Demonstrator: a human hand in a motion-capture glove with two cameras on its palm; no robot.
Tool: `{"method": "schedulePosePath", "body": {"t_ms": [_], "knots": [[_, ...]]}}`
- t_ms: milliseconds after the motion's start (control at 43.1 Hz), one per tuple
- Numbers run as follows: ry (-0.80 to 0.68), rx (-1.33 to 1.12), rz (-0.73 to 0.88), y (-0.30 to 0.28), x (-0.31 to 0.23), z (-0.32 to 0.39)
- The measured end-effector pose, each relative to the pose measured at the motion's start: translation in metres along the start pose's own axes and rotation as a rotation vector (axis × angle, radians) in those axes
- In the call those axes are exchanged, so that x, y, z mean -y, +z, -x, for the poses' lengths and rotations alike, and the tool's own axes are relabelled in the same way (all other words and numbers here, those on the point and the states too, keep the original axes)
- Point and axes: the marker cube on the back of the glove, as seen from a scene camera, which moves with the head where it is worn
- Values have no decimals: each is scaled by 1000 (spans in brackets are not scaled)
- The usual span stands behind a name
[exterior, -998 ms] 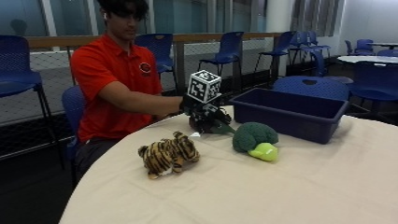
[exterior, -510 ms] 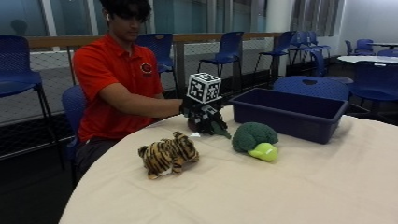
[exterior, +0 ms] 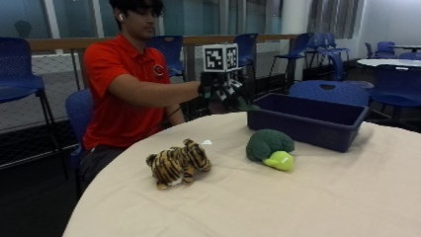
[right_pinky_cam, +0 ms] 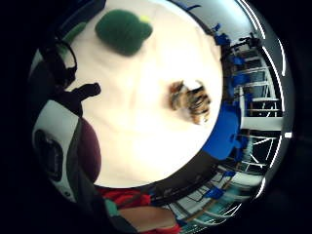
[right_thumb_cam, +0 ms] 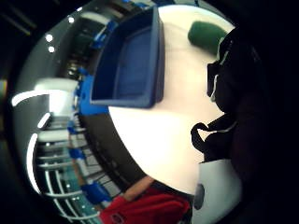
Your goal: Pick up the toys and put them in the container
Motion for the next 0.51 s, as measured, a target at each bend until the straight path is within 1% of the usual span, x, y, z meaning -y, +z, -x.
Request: {"method": "schedulePosePath", "body": {"t_ms": [116,278,371,464,510], "knots": [[-34,-32,-44,-32,36,13],[-108,43,-88,-70,86,58],[-136,88,-106,-84,110,87],[-223,69,-114,-86,129,112],[-243,67,-108,-83,135,126]]}}
